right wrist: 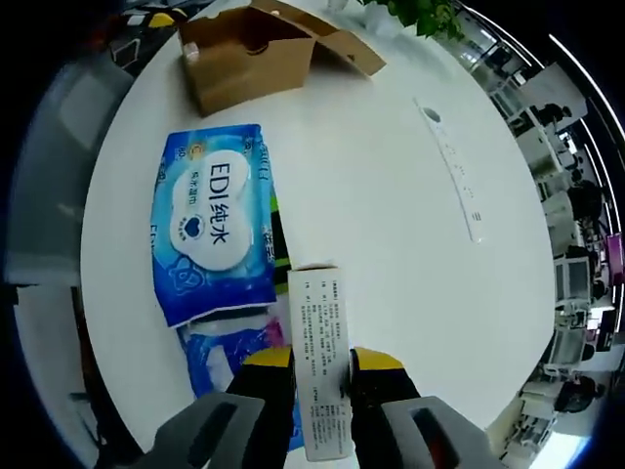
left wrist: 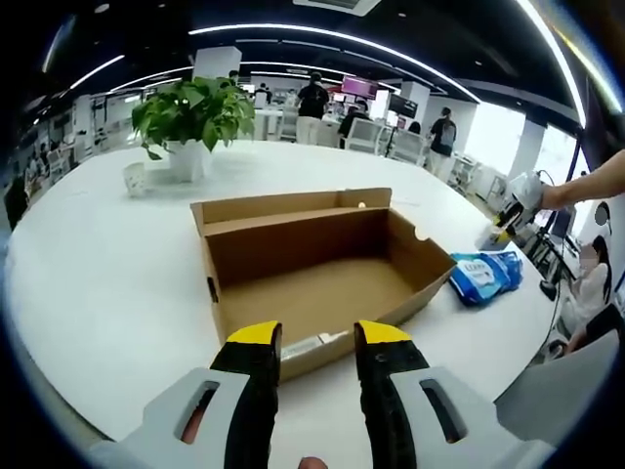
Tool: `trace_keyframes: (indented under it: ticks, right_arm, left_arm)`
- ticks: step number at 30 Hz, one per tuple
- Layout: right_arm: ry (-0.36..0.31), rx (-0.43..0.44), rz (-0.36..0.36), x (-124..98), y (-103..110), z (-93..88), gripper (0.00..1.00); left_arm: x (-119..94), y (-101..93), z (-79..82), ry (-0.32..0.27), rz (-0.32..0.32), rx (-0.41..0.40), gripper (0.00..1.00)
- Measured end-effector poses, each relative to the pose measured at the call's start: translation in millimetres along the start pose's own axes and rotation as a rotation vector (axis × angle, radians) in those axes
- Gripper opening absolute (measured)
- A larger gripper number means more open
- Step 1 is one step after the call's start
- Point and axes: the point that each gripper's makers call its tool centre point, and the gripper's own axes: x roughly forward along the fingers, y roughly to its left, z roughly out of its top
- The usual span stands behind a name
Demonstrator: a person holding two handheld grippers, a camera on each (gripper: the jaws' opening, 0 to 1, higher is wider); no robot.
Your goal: Operate the shoe box by opening the lid, removing the specified soft item, and placing it in the target area until the item is outside and the box remains undamaged.
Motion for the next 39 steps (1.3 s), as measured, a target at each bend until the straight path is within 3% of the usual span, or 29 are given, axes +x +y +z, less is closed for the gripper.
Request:
trace_keyframes:
  ticks: [6,24,33,39]
  right_arm:
    - [0.022,0.005,0.017,16,5,-6.4,0.17]
    - [0.049,-0.019,0.039,27,4,-16.7,0.17]
    - [0.090,-0.140,0.066,29,1,-22.5,0.17]
    - [0.099,-0.148,0.072,29,0,-23.0,0.17]
  left_arm:
    - [1,1.1,-2.2,0.006,-0.001,-0.009,0.30]
    - [3,5.5,-4.6,0.012,0.009,-0.006,0.30]
    - [4,2.8,-7.2,0.025,0.007,0.008,0.30]
    - [3,4.0,-6.4,0.021,0.011,0.007,0.30]
